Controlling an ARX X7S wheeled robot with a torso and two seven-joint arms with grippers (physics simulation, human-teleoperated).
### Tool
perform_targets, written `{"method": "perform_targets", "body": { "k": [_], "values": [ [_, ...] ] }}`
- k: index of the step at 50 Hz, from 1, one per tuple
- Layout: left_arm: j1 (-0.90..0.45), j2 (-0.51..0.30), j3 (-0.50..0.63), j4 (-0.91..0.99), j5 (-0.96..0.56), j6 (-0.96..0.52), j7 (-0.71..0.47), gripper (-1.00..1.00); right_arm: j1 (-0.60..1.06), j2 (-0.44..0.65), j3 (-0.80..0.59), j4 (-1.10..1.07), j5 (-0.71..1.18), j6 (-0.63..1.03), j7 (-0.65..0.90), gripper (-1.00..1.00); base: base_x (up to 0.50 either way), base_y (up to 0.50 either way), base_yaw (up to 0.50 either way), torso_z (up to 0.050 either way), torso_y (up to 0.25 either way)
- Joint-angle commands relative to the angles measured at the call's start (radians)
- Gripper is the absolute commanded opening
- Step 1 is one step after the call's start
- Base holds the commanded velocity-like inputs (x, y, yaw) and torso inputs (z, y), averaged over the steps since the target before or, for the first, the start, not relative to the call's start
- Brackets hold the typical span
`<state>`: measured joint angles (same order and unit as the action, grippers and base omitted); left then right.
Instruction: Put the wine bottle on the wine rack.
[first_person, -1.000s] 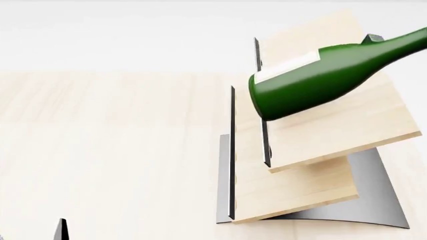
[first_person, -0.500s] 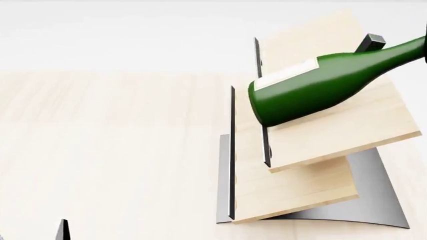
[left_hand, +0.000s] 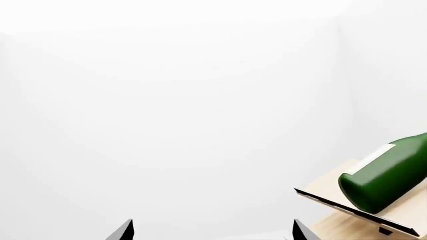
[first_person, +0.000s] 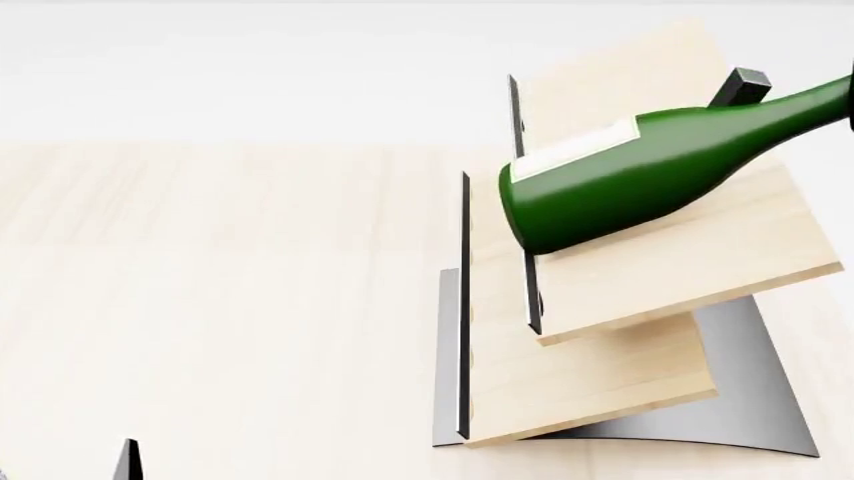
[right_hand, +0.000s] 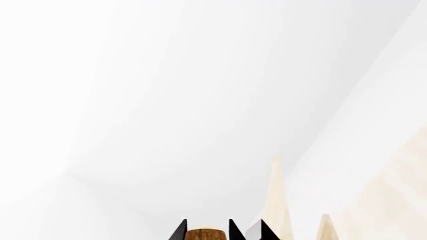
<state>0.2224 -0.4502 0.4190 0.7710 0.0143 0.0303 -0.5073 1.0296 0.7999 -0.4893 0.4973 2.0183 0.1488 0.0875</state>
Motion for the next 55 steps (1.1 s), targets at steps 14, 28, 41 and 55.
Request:
{"method": "perform_targets", "body": {
  "k": [14, 28, 41, 55],
  "values": [
    [-0.002, -0.003, 0.006, -0.006, 0.0, 0.005, -0.005, 1.0, -0.017, -0.005, -0.008, 0.006, -0.027, -0.001, -0.008, -1.0, 0.0, 0.0, 0.0, 0.0, 0.0],
    [-0.004, -0.005, 0.009, -0.006, 0.0, 0.004, -0.007, 1.0, -0.018, -0.006, -0.007, 0.01, -0.025, 0.01, -0.023, 1.0, 0.0, 0.0, 0.0, 0.0, 0.0],
    [-0.004, -0.008, 0.01, -0.001, -0.001, 0.0, -0.01, 1.0, -0.029, 0.0, 0.0, -0.01, -0.034, -0.007, -0.016, 1.0, 0.0, 0.0, 0.0, 0.0, 0.0],
    [-0.004, -0.011, 0.013, -0.005, 0.0, 0.006, -0.013, 1.0, -0.067, 0.036, 0.033, -0.07, -0.022, -0.035, 0.001, 1.0, 0.0, 0.0, 0.0, 0.0, 0.0]
  ]
}}
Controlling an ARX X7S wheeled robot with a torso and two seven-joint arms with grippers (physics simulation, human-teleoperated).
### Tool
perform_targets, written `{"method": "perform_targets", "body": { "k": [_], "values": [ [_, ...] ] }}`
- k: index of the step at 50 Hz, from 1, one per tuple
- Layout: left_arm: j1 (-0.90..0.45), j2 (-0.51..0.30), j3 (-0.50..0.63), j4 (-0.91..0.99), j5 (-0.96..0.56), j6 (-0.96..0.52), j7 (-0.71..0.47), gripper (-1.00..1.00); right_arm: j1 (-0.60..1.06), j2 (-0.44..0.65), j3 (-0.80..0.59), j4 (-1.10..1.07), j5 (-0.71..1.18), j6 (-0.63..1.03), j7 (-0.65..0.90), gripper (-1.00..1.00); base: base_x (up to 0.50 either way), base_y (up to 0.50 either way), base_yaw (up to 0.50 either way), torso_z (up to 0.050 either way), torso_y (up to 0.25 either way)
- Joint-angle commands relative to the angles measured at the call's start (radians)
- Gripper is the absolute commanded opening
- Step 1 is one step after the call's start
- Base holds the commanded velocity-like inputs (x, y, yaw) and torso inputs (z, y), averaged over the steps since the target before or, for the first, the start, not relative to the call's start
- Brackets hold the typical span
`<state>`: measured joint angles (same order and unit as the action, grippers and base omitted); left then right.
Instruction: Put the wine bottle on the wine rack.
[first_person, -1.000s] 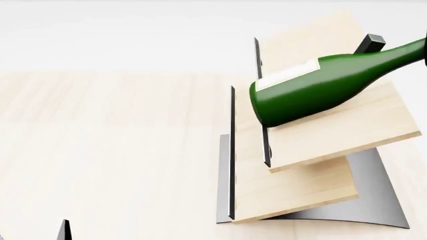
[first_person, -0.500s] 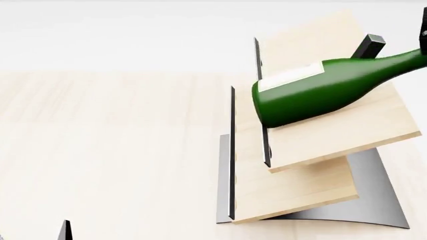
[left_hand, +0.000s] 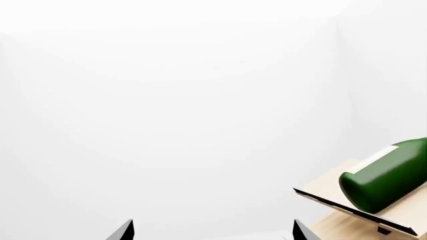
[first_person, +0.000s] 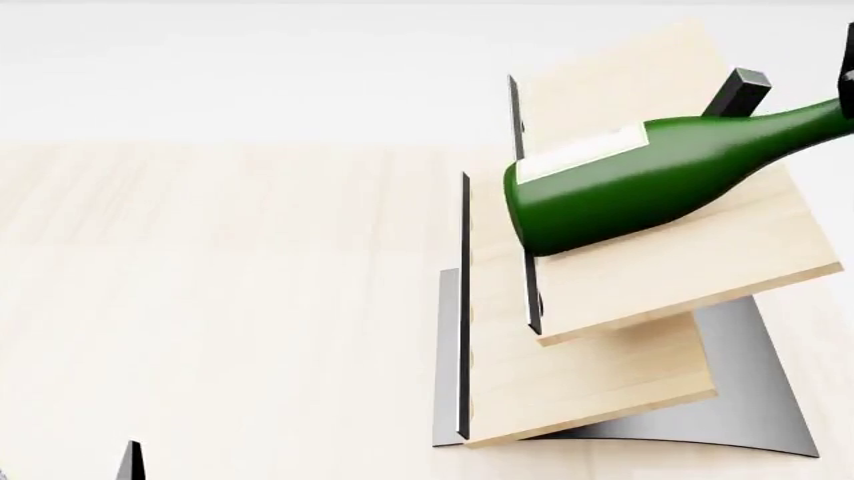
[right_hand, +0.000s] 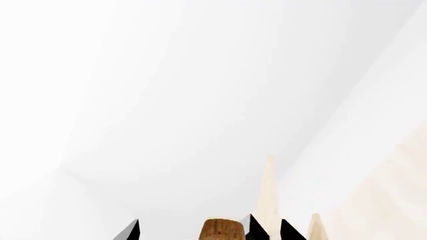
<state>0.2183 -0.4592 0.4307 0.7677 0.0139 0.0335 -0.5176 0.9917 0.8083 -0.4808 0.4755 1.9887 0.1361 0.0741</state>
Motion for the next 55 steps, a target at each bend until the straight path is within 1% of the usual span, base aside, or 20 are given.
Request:
{"method": "perform_targets", "body": {
  "k": [1, 19, 25, 26, 28, 35, 37, 41, 45, 49, 51, 53, 55],
  "values": [
    [0.0, -0.002, 0.002, -0.002, 0.0, 0.003, -0.002, 1.0, -0.032, 0.032, 0.028, -0.051, 0.009, -0.024, 0.013, 1.0, 0.0, 0.0, 0.0, 0.0, 0.0],
    [-0.001, -0.004, 0.009, -0.001, 0.004, 0.001, -0.005, 1.0, -0.199, 0.138, 0.143, -0.174, 0.081, -0.111, 0.019, 1.0, 0.0, 0.0, 0.0, 0.0, 0.0],
    [-0.005, -0.003, 0.014, -0.002, 0.006, -0.003, -0.004, 1.0, -0.275, 0.158, 0.178, -0.234, 0.068, -0.179, 0.027, 1.0, 0.0, 0.0, 0.0, 0.0, 0.0],
    [-0.005, -0.003, 0.013, 0.001, 0.006, -0.005, -0.005, 1.0, -0.305, 0.161, 0.192, -0.265, 0.047, -0.224, 0.036, 1.0, 0.0, 0.0, 0.0, 0.0, 0.0],
    [-0.005, -0.003, 0.013, 0.002, 0.007, -0.005, -0.006, 1.0, -0.335, 0.166, 0.207, -0.294, 0.049, -0.243, 0.034, 1.0, 0.0, 0.0, 0.0, 0.0, 0.0],
    [-0.005, -0.004, 0.014, 0.002, 0.006, -0.005, -0.007, 1.0, -0.477, 0.193, 0.26, -0.447, -0.051, -0.393, 0.05, 1.0, 0.0, 0.0, 0.0, 0.0, 0.0],
    [-0.004, -0.005, 0.014, 0.001, 0.007, -0.003, -0.008, 1.0, -0.526, 0.207, 0.266, -0.509, -0.134, -0.453, 0.068, 1.0, 0.0, 0.0, 0.0, 0.0, 0.0],
    [-0.005, -0.007, 0.012, 0.002, 0.004, -0.003, -0.009, 1.0, -0.595, 0.219, 0.277, -0.579, -0.213, -0.513, 0.064, 1.0, 0.0, 0.0, 0.0, 0.0, 0.0],
    [-0.005, -0.007, 0.013, 0.002, 0.005, -0.002, -0.01, 1.0, -0.612, 0.241, 0.246, -0.616, -0.394, -0.562, 0.164, 1.0, 0.0, 0.0, 0.0, 0.0, 0.0],
    [-0.006, -0.006, 0.019, 0.0, 0.009, -0.002, -0.009, 1.0, -0.654, 0.272, 0.266, -0.668, -0.452, -0.599, 0.21, 1.0, 0.0, 0.0, 0.0, 0.0, 0.0],
    [-0.005, -0.007, 0.02, 0.004, 0.01, -0.004, -0.009, 1.0, -0.682, 0.292, 0.277, -0.698, -0.51, -0.625, 0.256, 1.0, 0.0, 0.0, 0.0, 0.0, 0.0],
    [-0.005, -0.007, 0.021, 0.004, 0.01, -0.003, -0.009, 1.0, -0.706, 0.306, 0.296, -0.727, -0.488, -0.636, 0.253, 1.0, 0.0, 0.0, 0.0, 0.0, 0.0],
    [-0.005, -0.007, 0.023, 0.007, 0.012, -0.007, -0.009, 1.0, -0.719, 0.315, 0.305, -0.743, -0.504, -0.646, 0.268, 1.0, 0.0, 0.0, 0.0, 0.0, 0.0]
  ]
}}
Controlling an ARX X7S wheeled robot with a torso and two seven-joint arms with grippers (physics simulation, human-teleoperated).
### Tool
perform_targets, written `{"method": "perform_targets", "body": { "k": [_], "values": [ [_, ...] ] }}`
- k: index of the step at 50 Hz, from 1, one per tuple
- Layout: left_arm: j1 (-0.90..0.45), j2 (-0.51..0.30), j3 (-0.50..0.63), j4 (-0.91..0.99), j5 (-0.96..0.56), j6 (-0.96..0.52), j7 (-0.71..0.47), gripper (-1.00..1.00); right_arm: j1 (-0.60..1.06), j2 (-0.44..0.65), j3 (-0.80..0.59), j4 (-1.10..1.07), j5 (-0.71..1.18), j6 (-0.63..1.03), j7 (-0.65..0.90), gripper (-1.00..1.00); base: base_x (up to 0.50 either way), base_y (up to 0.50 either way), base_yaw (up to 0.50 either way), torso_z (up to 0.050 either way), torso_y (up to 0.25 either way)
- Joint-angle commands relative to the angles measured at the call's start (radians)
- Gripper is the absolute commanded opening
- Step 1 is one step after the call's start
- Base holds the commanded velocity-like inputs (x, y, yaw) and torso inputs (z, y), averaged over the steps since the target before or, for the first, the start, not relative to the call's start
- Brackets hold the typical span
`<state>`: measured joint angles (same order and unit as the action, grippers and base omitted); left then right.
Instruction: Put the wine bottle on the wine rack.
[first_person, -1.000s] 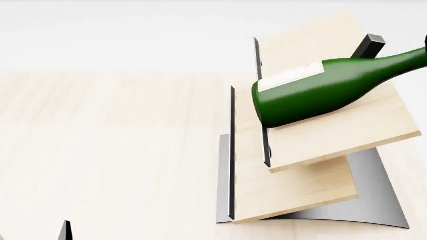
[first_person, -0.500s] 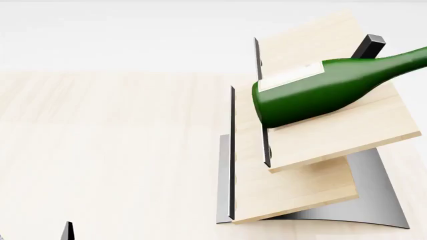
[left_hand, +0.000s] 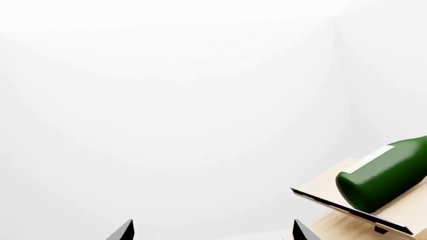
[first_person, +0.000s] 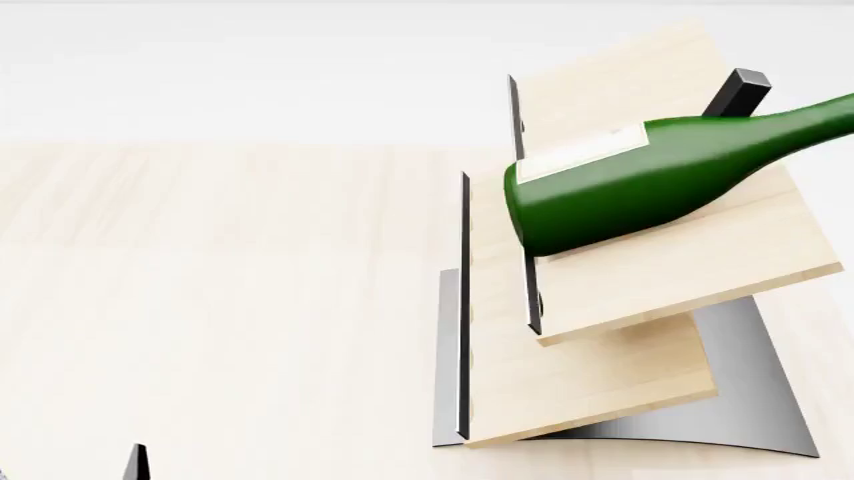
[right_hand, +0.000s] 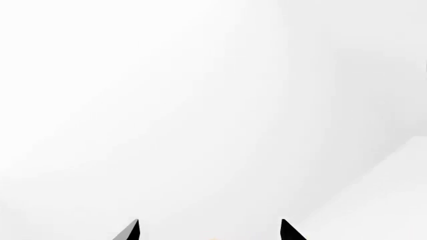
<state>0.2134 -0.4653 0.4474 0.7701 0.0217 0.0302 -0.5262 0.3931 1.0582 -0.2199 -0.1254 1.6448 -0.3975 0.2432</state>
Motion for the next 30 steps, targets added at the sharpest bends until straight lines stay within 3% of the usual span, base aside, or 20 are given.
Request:
{"method": "perform_targets", "body": {
  "k": [1, 9, 14, 25, 30],
  "values": [
    [0.0, -0.001, 0.006, 0.006, 0.004, -0.003, -0.001, 1.0, -0.132, 0.075, 0.051, -0.155, -0.173, -0.12, 0.112, 1.0, 0.0, 0.0, 0.0, 0.0, 0.0],
    [0.002, -0.003, 0.006, 0.006, 0.004, 0.0, -0.003, 1.0, -0.306, 0.171, 0.19, -0.299, -0.238, -0.228, 0.191, 1.0, 0.0, 0.0, 0.0, 0.0, 0.0],
    [0.002, -0.003, 0.01, 0.002, 0.007, 0.002, -0.004, 1.0, -0.535, 0.216, 0.418, -0.409, -0.256, -0.288, 0.218, 1.0, 0.0, 0.0, 0.0, 0.0, 0.0],
    [0.003, -0.005, 0.011, 0.004, 0.006, 0.003, -0.007, 1.0, -0.791, 0.112, 0.884, -0.609, -0.291, -0.154, 0.234, 1.0, 0.0, 0.0, 0.0, 0.0, 0.0],
    [0.003, -0.006, 0.012, -0.001, 0.007, 0.009, -0.008, 1.0, -0.828, 0.07, 1.001, -0.668, -0.291, -0.108, 0.238, 1.0, 0.0, 0.0, 0.0, 0.0, 0.0]
  ]
}}
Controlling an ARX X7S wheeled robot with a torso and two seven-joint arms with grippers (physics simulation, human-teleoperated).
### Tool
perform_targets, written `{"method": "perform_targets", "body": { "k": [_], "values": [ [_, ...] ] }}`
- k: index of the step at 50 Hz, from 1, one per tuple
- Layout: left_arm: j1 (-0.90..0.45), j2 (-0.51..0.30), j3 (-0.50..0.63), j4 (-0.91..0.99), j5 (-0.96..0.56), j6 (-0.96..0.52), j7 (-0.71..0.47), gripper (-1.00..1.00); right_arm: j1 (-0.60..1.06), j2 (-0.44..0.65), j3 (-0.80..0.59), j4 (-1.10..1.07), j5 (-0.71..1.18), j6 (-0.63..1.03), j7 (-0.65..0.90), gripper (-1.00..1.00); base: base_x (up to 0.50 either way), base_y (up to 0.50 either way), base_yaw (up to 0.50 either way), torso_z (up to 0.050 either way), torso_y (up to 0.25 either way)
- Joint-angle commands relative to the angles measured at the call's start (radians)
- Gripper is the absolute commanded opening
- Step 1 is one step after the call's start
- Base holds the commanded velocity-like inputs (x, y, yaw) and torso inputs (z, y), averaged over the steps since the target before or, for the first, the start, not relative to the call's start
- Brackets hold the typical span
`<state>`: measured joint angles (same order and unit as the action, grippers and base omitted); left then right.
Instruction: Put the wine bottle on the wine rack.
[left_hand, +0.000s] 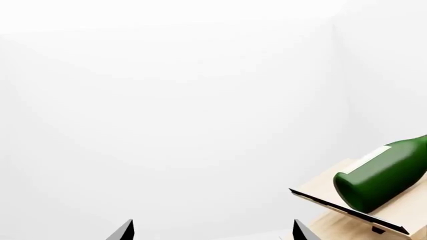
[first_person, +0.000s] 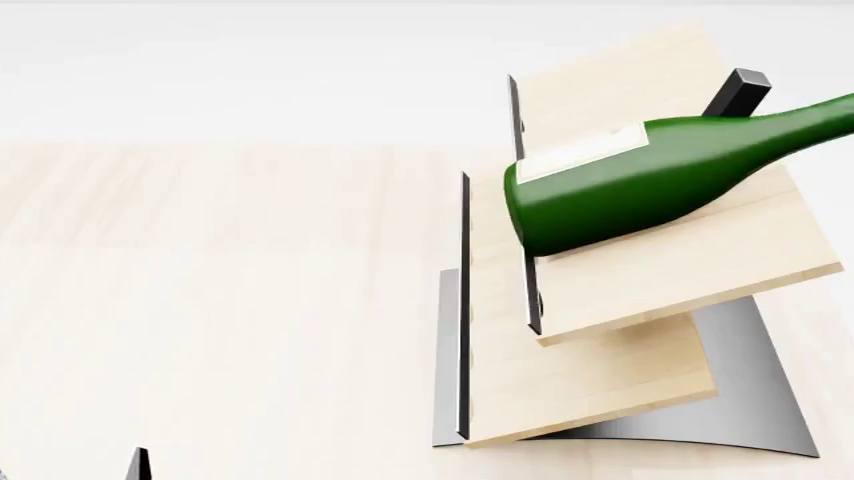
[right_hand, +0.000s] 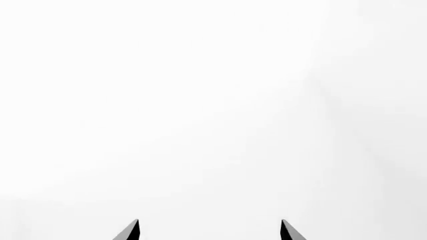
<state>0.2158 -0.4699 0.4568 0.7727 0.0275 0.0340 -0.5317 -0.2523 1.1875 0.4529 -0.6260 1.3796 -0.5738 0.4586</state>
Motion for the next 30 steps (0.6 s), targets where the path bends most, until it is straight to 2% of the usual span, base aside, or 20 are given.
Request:
{"method": "perform_targets", "body": {
  "k": [1, 11, 19, 30],
  "values": [
    [0.0, -0.002, 0.002, -0.005, 0.0, 0.005, -0.003, 1.0, -0.194, -0.073, 0.368, -0.188, -0.034, 0.085, 0.03, 1.0, 0.0, 0.0, 0.0, 0.0, 0.0],
    [-0.003, -0.002, 0.003, -0.011, -0.001, 0.01, -0.004, 1.0, -0.208, -0.167, 0.527, -0.264, -0.012, 0.088, 0.001, 1.0, 0.0, 0.0, 0.0, 0.0, 0.0],
    [-0.002, -0.003, 0.005, -0.011, -0.001, 0.011, -0.005, 1.0, -0.234, -0.295, 0.733, -0.339, 0.147, 0.027, -0.09, 1.0, 0.0, 0.0, 0.0, 0.0, 0.0],
    [-0.001, -0.005, 0.008, -0.01, 0.001, 0.011, -0.007, 1.0, -0.252, -0.383, 0.866, -0.372, 0.348, -0.02, -0.184, 1.0, 0.0, 0.0, 0.0, 0.0, 0.0]
  ]
}}
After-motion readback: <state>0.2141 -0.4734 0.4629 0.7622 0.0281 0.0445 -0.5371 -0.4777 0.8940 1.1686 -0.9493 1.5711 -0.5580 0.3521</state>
